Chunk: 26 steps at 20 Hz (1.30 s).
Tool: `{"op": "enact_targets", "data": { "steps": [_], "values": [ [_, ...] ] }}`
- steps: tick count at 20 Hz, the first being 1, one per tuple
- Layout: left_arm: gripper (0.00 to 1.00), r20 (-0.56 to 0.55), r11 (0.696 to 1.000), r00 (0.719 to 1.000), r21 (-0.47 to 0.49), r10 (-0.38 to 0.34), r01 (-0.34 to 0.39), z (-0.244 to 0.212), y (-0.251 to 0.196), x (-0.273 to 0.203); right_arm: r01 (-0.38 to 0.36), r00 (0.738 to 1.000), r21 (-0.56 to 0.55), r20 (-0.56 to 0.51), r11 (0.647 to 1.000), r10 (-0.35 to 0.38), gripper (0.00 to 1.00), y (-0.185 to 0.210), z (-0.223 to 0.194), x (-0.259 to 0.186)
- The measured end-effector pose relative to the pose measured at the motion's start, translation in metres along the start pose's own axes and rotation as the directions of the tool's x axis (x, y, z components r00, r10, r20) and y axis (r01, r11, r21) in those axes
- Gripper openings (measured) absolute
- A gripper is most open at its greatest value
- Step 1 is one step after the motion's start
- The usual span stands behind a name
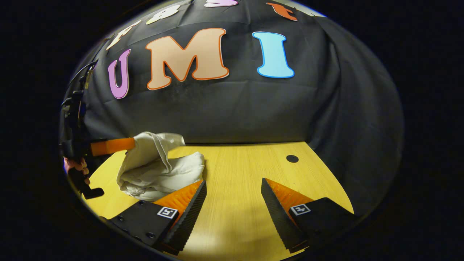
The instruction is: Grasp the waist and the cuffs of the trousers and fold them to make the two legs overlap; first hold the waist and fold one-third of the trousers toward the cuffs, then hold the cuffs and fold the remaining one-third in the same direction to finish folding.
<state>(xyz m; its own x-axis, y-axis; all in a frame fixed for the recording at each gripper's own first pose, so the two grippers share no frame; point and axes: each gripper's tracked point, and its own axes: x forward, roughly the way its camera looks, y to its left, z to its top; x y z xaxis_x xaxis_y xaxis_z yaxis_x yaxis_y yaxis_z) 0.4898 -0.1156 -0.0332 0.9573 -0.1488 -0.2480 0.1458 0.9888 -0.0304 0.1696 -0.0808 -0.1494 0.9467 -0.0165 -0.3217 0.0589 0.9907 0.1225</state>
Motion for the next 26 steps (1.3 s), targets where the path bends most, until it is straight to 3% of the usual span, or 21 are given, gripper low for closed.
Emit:
{"op": "enact_targets", "data": {
  "steps": [3, 5, 6, 7, 10, 11, 14, 15, 18, 26],
  "values": [
    [0.04, -0.046, 0.999, 0.998, -0.007, -0.044, 0.044, -0.032, -0.031, 0.017, 0.006, 1.0, -0.006, -0.006, 1.0, -0.006, 0.96, -0.014, -0.004, -0.004],
    [0.19, -0.076, 0.996, 0.993, 0.001, -0.092, 0.092, -0.046, -0.051, 0.015, 0.003, 1.0, -0.001, -0.001, 1.0, -0.003, 0.93, -0.015, -0.002, -0.009],
    [0.38, -0.084, 0.992, 0.989, 0.001, -0.125, 0.126, -0.05, -0.062, 0.011, -0.001, 1.0, 0.002, 0.003, 1.0, 0.001, 0.94, -0.014, -0.001, -0.011],
    [0.41, -0.085, 0.99, 0.987, 0.005, -0.14, 0.141, -0.052, -0.068, 0.005, -0.004, 1.0, 0.003, 0.007, 1.0, 0.004, 0.93, -0.012, 0.001, -0.013],
    [0.95, -0.071, 0.989, 0.987, 0.021, -0.143, 0.145, -0.043, -0.062, -0.013, -0.022, 1.0, 0.013, 0.022, 1.0, 0.021, 0.93, 0.0, 0.005, -0.022],
    [0.98, -0.062, 0.991, 0.99, 0.022, -0.13, 0.131, -0.039, -0.055, -0.024, -0.033, 0.999, 0.019, 0.028, 0.999, 0.033, 0.97, 0.006, 0.007, -0.026],
    [0.95, -0.035, 0.997, 0.996, 0.021, -0.077, 0.078, -0.026, -0.025, -0.058, -0.073, 0.996, 0.03, 0.059, 0.997, 0.071, 0.97, 0.029, 0.017, -0.041],
    [0.95, -0.024, 0.998, 0.998, 0.024, -0.054, 0.055, -0.021, -0.013, -0.07, -0.087, 0.994, 0.035, 0.074, 0.996, 0.084, 0.93, 0.037, 0.02, -0.046],
    [0.95, -0.011, 0.999, 1.0, 0.039, 0.018, -0.018, -0.014, 0.026, -0.105, -0.118, 0.987, 0.044, 0.113, 0.992, 0.112, 0.97, 0.058, 0.03, -0.062],
    [0.95, -0.027, 0.991, 0.992, 0.054, 0.125, -0.124, -0.03, 0.088, -0.181, -0.096, 0.97, -0.026, 0.221, 0.995, 0.099, 0.96, 0.08, 0.04, -0.102]
  ]
}}
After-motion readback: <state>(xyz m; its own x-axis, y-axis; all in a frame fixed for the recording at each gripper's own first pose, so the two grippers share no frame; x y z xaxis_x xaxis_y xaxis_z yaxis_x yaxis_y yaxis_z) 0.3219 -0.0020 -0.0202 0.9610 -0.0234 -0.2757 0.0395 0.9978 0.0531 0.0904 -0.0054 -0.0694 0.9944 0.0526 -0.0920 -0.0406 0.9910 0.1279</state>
